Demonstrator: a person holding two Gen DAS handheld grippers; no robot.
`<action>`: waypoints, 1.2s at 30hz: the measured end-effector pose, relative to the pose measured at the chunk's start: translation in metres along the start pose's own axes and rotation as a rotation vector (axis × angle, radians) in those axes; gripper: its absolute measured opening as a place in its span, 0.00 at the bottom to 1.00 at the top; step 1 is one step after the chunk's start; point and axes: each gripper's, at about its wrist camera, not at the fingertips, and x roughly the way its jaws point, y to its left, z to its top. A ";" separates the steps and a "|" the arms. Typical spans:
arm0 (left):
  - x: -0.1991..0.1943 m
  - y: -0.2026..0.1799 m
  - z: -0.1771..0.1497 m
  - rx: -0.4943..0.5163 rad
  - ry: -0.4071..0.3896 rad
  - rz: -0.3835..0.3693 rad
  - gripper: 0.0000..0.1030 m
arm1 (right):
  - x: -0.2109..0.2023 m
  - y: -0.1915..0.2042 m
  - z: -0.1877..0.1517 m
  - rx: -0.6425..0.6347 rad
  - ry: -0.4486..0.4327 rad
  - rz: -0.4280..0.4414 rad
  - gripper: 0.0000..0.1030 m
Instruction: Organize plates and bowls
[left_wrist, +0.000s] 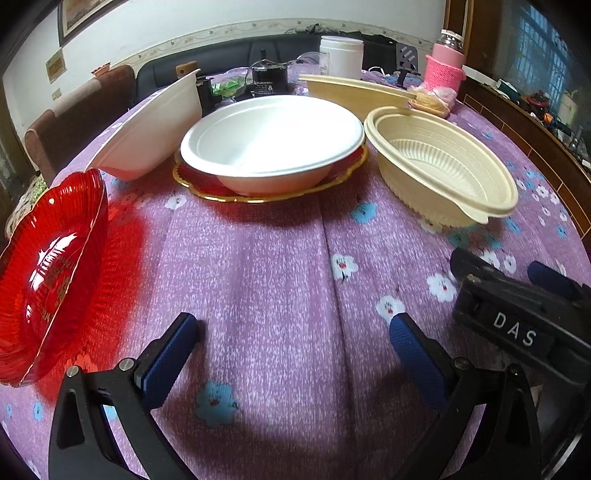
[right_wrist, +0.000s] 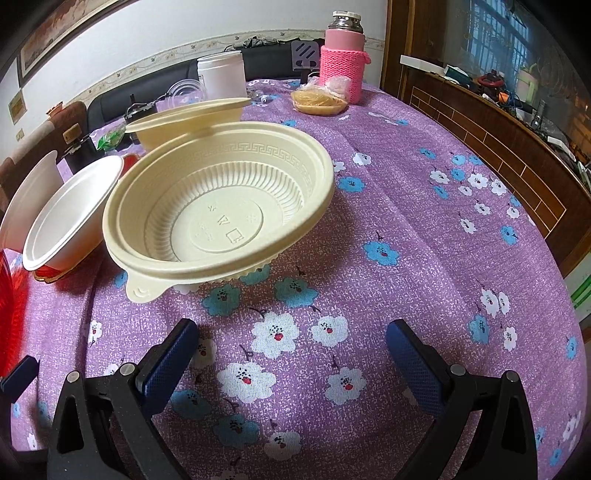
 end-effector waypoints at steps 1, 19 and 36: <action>-0.001 0.000 -0.001 0.001 -0.002 0.000 1.00 | -0.001 0.000 -0.001 -0.011 0.003 0.007 0.99; -0.145 0.071 -0.035 0.011 -0.174 -0.275 0.86 | -0.066 0.006 -0.049 -0.209 -0.052 0.141 0.90; -0.117 0.313 -0.017 -0.423 -0.142 0.023 0.87 | -0.082 0.124 -0.022 -0.196 -0.002 0.520 0.74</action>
